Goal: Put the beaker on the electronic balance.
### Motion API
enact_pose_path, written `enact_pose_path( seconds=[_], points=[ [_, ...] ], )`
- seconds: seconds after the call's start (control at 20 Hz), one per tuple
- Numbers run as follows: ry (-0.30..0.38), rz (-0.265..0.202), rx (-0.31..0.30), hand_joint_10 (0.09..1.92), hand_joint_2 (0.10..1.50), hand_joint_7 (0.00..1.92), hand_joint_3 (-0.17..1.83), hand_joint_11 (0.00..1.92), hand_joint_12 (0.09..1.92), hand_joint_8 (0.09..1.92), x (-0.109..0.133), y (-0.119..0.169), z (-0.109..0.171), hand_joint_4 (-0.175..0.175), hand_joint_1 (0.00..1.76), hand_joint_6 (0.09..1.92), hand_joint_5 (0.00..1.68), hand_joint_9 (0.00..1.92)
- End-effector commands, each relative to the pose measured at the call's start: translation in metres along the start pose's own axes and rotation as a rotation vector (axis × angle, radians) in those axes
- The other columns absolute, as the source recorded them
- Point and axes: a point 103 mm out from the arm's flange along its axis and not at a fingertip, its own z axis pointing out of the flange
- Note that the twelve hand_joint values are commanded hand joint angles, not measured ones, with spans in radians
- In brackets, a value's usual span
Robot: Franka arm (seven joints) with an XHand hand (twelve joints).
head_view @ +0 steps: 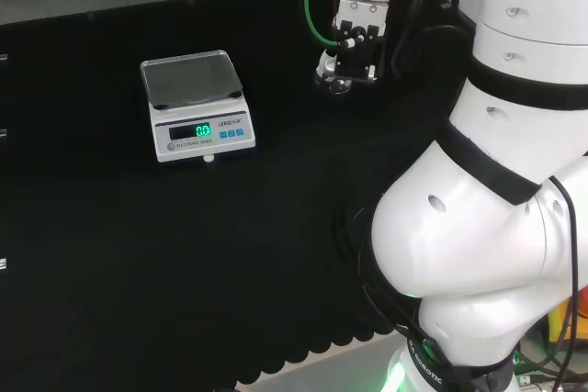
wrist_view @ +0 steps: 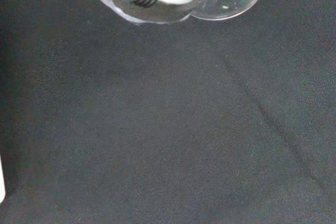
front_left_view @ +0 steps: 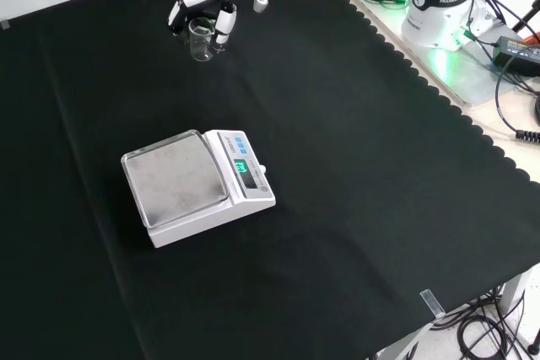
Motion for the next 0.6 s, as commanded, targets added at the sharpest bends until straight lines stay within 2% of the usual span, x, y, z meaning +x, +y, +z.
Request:
enact_pose_path(
  seconds=[0.05, 0.25, 0.6],
  points=[
    [-0.016, -0.007, 0.005, 1.24, 1.23, 0.79, 0.01, 1.22, 1.33, 1.37, 0.005, -0.009, -0.001, -0.175, 1.21, 1.34, 0.74, 1.03],
    [-0.015, -0.014, 0.006, 1.24, 1.23, 0.79, 0.01, 1.22, 1.32, 1.37, 0.010, -0.011, -0.006, -0.175, 1.21, 1.35, 0.73, 1.03],
    [-0.002, -0.049, -0.009, 1.22, 1.23, 0.79, 0.01, 1.22, 1.31, 1.37, 0.033, -0.014, -0.016, -0.175, 1.21, 1.35, 0.73, 1.03]
  ],
)
